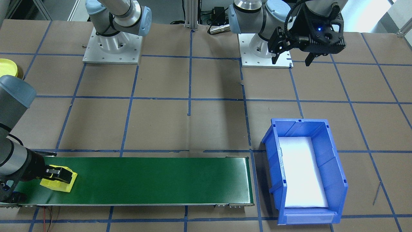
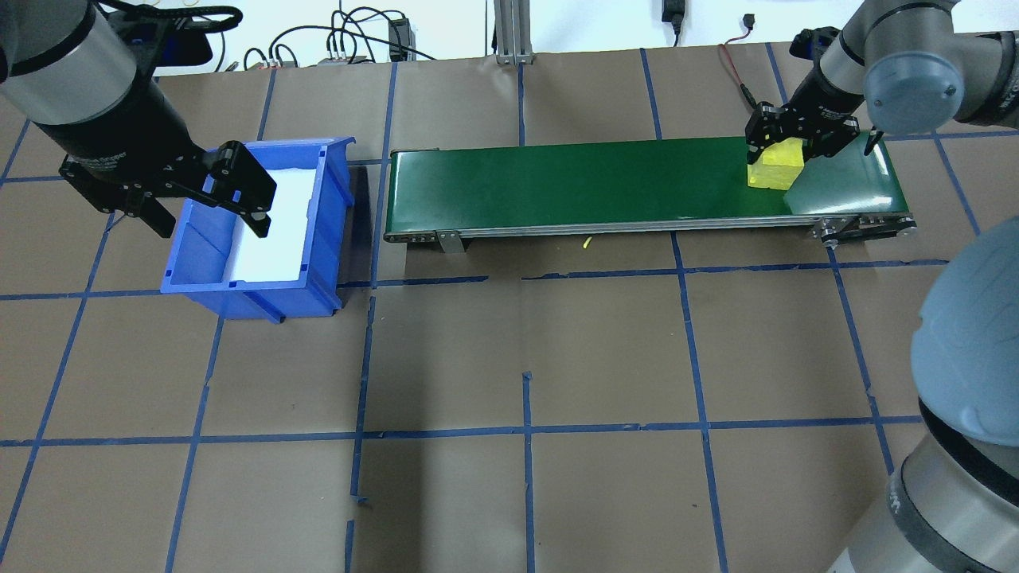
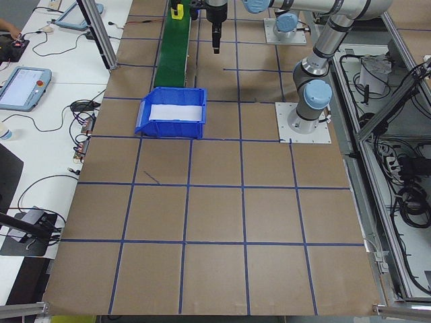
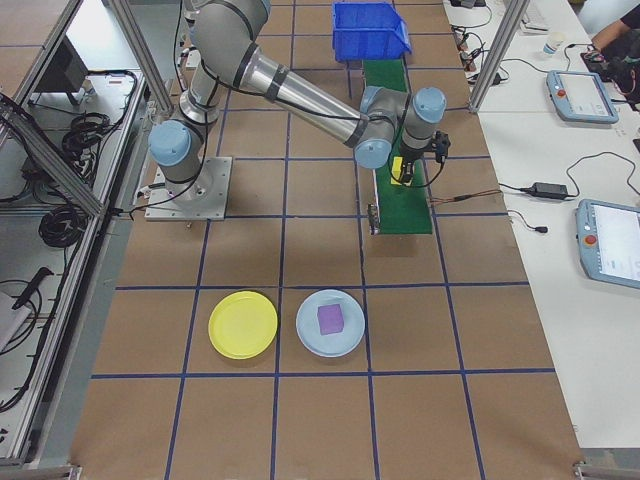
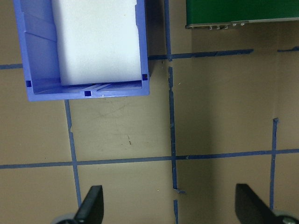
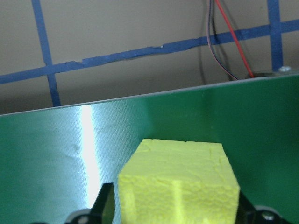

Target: Move block left to right into plate

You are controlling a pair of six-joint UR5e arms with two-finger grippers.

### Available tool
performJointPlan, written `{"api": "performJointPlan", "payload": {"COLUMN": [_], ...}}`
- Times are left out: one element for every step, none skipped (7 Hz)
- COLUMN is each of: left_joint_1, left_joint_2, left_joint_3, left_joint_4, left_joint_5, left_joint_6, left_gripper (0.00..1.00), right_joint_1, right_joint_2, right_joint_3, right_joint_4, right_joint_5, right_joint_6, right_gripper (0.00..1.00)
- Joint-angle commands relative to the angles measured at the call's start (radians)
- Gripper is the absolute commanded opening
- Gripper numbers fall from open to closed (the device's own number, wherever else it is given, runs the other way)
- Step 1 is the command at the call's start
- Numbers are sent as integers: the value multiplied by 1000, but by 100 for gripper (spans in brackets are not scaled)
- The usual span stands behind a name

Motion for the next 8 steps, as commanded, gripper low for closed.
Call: {"api": "performJointPlan", "payload": {"left_joint_1": [1, 0, 3, 1, 3, 1, 1, 1], "left_joint_2": [0, 0, 0, 0, 0, 0, 0, 0], "left_joint_3": [0, 0, 0, 0, 0, 0, 0, 0], "left_joint_4": [0, 0, 0, 0, 0, 0, 0, 0], "left_joint_5": [0, 0, 0, 1, 0, 1, 1, 1], "left_joint_6": [1, 0, 1, 0, 1, 0, 0, 0], "left_gripper": [100, 100, 100, 100, 100, 100, 100, 100], "right_joint_1": [-7, -24, -93, -189, -301, -416, -519, -644], "right_joint_2": [-33, -79, -111, -121, -125, -146, -171, -196], "right_joint_3": [-13, 6, 15, 29, 58, 97, 139, 173], "right_joint_4": [7, 23, 83, 98, 99, 93, 92, 92], "right_joint_5": [-107, -174, -202, -201, -201, -192, -190, -192], "right_joint_6": [-57, -133, -218, -360, -478, -589, -704, -837], "right_gripper": [29, 29, 30, 30, 30, 30, 31, 32]}}
